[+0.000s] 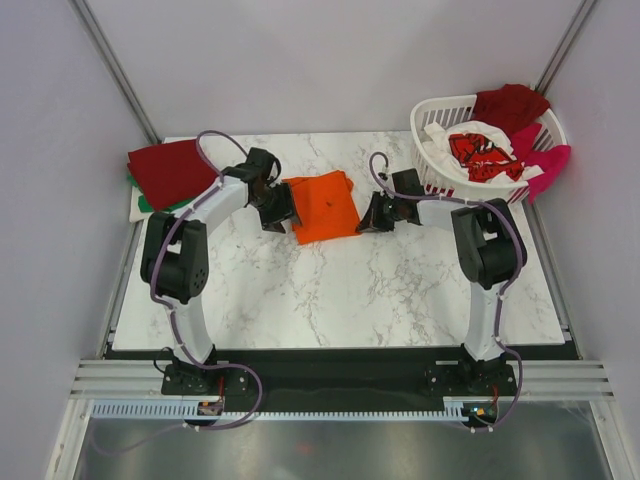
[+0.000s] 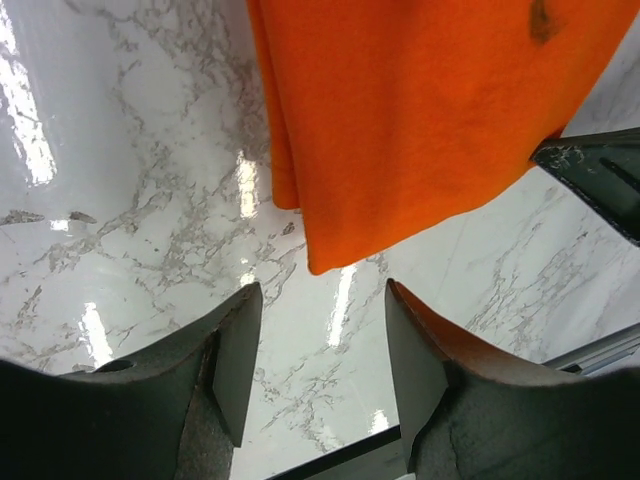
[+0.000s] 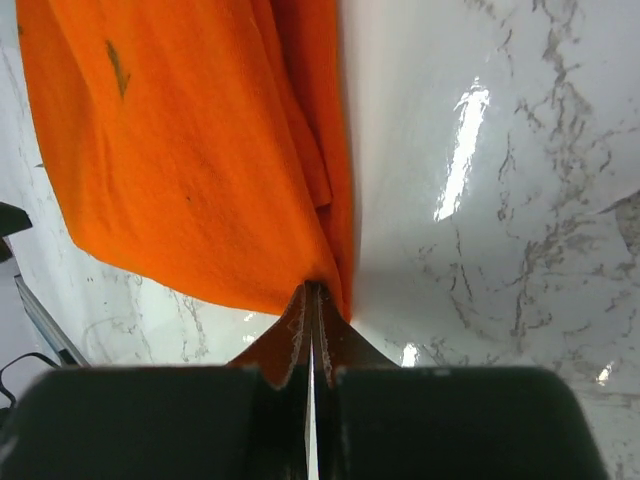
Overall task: Fold and stack the t-shirts
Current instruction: Fold the tshirt
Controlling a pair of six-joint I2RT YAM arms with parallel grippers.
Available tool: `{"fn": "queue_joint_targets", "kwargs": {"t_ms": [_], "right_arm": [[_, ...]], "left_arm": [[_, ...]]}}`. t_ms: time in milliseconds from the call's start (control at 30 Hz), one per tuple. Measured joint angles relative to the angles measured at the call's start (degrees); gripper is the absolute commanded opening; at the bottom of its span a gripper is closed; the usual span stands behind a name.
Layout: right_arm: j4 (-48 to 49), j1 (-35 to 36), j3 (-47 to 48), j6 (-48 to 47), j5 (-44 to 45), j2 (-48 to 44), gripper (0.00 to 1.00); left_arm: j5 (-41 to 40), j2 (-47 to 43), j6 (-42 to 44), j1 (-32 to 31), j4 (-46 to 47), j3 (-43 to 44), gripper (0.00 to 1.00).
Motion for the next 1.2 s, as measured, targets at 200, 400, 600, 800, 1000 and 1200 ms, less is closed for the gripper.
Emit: {"fn": "queue_joint_targets", "kwargs": {"t_ms": [200,400,600,800,1000,1200], "right_arm": [[7.93,-0.07,-7.52,1.36,-0.79,-3.30,0.00],[7.17,0.48,-11.78,0.85,0.98,-7.32,0.01],[-3.69,1.07,-10.49,-2.36,6.36,-12.66,0.06],[-8.68,1.07,1.05,-3.80,6.23,-13.73,0.09],[-8.41,1.33,15.61,-2.89,0.85,-8.39,0.09],[-7.82,1.60,25.16,-1.22,-3.02,2.93,0.08]], "left_arm": [[-0.57,0.02,-0.22,-2.80,1.31,3.10,0.56],[-1.01,1.79,-0.48,-6.69,3.82,4.66,0.53],[-1.84,5.99,-0.87,-8.61,6.43,1.27,0.52],[-2.19,4.70,-1.38,-8.94,7.52,-3.21,0.52],[-2.43,0.33,-1.38,-9.77,7.13,-4.13,0.52],[-3.21,-6.69,-1.49,-10.71,7.89,-5.11,0.53]]}}
